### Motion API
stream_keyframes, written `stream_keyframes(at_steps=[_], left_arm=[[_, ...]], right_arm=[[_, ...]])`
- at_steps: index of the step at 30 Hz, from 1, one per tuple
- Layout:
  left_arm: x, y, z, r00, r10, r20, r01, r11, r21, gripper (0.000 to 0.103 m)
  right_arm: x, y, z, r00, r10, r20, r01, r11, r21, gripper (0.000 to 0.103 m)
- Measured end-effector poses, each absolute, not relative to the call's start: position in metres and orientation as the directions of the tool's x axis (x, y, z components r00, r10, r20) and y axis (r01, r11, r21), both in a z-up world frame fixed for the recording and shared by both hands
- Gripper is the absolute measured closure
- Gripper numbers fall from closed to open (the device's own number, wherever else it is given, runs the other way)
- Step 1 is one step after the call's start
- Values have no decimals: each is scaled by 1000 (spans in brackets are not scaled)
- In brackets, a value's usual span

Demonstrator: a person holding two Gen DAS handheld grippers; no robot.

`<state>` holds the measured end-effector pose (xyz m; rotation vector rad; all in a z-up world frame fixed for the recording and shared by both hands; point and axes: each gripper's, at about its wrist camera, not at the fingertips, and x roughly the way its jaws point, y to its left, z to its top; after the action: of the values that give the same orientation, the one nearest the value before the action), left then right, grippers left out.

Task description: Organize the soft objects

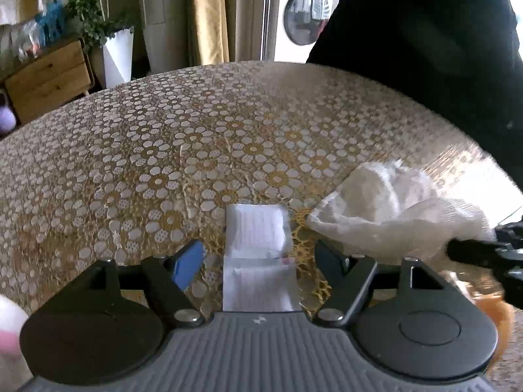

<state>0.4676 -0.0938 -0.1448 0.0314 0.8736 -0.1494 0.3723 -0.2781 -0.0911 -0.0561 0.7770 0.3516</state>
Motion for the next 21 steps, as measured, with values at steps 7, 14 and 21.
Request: stream_keyframes(at_steps=[7,14,21], left_arm=[[468,-95,-149,658,-71,-749,98,995,-8,45],[462,-91,-146,674,-81,-734,117,993,-2,76],[451,-72,-136,695,-111,-710,100,993,-58,97]], right_arm=[[374,-278,-94,650,295,-700,-338,938,81,91],[374,-276,-96,647,294,-703,-330,940,89,91],[358,-265,-74,698,314,-643,-347,935,80,92]])
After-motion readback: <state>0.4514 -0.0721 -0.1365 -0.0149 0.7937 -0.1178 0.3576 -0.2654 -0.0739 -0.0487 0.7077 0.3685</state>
